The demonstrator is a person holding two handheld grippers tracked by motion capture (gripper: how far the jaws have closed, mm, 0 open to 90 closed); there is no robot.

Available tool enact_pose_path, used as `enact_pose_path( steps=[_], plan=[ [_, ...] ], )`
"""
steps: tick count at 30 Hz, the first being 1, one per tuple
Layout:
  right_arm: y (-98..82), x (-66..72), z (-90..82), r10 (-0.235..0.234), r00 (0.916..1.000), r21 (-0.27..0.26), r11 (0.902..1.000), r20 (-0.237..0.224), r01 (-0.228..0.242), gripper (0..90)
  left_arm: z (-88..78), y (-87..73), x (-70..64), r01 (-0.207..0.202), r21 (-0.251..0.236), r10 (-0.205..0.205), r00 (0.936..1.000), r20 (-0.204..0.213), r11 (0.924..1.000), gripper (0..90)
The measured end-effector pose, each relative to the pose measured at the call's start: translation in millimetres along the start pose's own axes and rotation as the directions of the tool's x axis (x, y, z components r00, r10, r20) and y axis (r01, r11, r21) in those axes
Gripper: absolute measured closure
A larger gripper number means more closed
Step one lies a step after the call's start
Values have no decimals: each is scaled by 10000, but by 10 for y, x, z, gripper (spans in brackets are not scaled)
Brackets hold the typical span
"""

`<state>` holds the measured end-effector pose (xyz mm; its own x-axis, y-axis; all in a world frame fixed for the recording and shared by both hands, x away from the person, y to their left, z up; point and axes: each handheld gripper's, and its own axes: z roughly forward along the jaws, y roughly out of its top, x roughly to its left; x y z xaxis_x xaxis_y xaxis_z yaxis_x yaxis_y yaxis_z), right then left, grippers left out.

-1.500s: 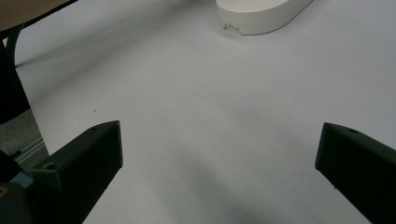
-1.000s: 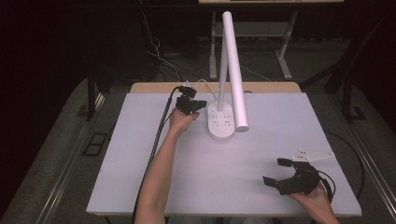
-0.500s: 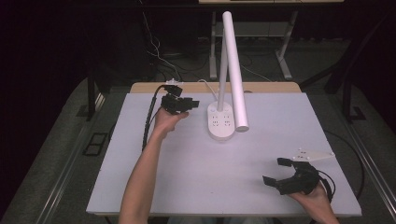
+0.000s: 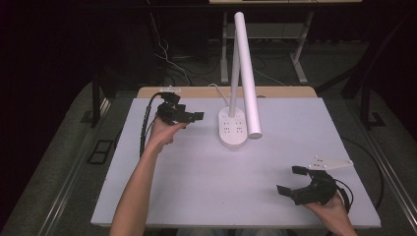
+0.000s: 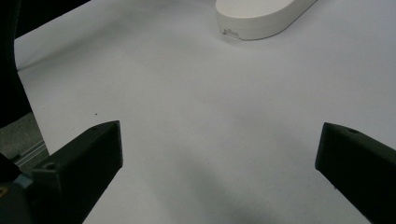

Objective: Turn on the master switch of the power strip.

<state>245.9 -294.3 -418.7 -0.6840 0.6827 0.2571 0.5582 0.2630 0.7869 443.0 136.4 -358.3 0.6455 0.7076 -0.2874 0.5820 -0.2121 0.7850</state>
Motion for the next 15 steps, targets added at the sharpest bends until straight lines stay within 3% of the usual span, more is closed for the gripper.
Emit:
enact_pose_path(
  steps=[15],
  plan=[
    [0,-6,-9,31,10000,-61,10000,12,-31,1,-378,-297,-51,138,-373,-144,9998,-167,9992,0]
  ],
)
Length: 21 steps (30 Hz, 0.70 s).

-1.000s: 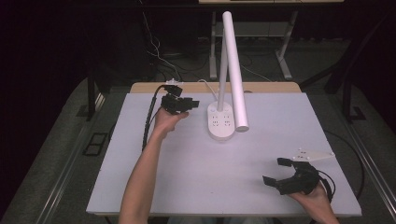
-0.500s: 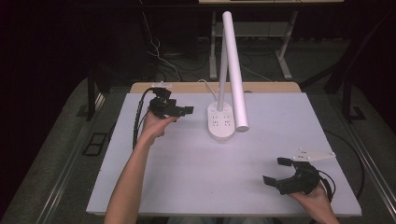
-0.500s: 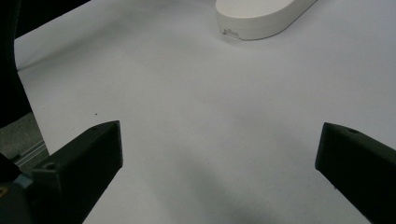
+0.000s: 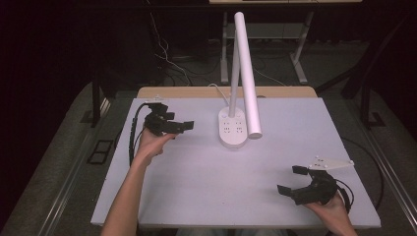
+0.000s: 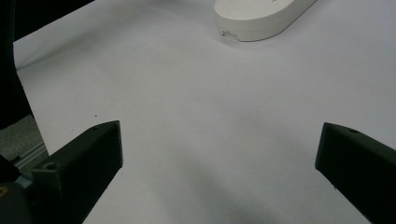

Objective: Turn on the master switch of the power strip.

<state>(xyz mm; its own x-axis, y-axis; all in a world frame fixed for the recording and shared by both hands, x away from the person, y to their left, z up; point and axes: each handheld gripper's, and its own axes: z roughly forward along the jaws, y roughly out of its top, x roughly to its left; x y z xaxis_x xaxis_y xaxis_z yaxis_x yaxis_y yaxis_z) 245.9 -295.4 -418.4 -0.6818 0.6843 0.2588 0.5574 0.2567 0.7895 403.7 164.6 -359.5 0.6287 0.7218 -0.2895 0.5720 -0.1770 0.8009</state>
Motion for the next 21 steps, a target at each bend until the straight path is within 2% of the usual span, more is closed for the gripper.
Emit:
enact_pose_path(
  steps=[11,21],
  plan=[
    [1,2,-5,29,10000,0,10000,14,-29,1,-192,-268,-154,-416,-232,418,9991,80,9989,0],
    [2,0,-6,53,10000,-26,10000,48,-53,2,-340,-495,-304,-545,-455,555,9983,201,9975,0]
  ],
)
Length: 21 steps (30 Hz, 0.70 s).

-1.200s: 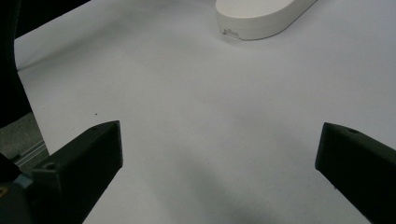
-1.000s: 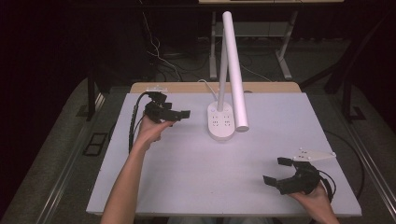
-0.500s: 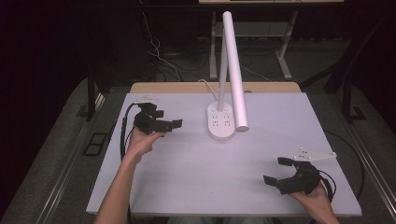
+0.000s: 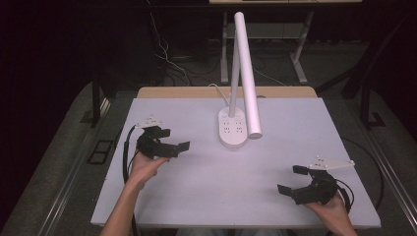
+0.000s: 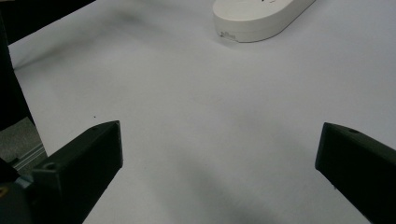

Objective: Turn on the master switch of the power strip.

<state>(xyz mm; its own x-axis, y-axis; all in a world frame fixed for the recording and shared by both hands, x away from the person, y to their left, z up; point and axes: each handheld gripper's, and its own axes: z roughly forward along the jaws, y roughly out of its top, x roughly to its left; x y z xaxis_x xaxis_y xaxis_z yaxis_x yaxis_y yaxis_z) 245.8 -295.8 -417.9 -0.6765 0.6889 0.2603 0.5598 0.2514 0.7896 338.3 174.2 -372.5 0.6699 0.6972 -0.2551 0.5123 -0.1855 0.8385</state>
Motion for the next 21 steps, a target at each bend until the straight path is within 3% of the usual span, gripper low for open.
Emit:
enact_pose_path(
  steps=[13,21],
  plan=[
    [-2,-3,-26,209,9998,-205,9996,33,-209,2,-95,-383,-221,-198,61,197,9995,227,9998,0],
    [-16,5,-25,237,9997,-245,9994,-10,-237,1,-90,-626,-298,-178,304,160,9981,593,9994,0]
  ],
)
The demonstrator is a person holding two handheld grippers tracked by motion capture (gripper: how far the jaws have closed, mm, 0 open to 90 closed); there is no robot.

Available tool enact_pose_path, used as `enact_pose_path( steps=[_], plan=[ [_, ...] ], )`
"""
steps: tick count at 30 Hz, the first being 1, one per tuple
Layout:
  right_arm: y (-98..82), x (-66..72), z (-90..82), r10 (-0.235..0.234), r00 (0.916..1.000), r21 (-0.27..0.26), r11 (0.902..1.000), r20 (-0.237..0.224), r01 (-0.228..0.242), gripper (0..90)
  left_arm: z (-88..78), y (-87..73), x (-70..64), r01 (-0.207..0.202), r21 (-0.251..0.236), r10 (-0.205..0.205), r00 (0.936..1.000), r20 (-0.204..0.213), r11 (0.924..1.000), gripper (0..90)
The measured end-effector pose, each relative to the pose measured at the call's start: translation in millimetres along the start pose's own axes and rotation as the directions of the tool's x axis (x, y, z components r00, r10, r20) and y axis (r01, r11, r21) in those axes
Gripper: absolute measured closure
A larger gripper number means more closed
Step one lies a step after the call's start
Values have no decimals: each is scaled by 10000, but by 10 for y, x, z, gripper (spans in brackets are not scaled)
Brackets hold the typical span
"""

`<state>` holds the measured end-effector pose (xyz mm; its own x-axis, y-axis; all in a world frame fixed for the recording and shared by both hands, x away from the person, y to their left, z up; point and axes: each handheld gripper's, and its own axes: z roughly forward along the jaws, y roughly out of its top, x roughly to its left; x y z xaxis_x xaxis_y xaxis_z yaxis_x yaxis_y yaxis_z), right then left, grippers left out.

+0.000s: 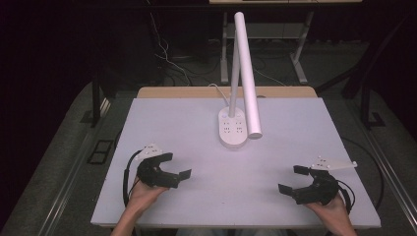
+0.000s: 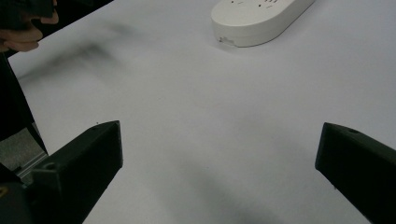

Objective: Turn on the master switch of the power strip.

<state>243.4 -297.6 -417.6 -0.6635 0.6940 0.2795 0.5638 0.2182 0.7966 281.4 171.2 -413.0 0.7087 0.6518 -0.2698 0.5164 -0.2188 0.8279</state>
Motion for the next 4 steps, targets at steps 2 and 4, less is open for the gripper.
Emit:
enact_pose_path(
  steps=[2,4],
  plan=[
    [-5,5,1,-42,10000,-9,10000,-10,42,1,18,-57,-7,-42,117,41,10000,40,9999,0],
    [-9,12,0,-41,10000,8,10000,-19,41,1,30,-96,-5,-46,122,45,9999,126,9999,0]
  ],
)
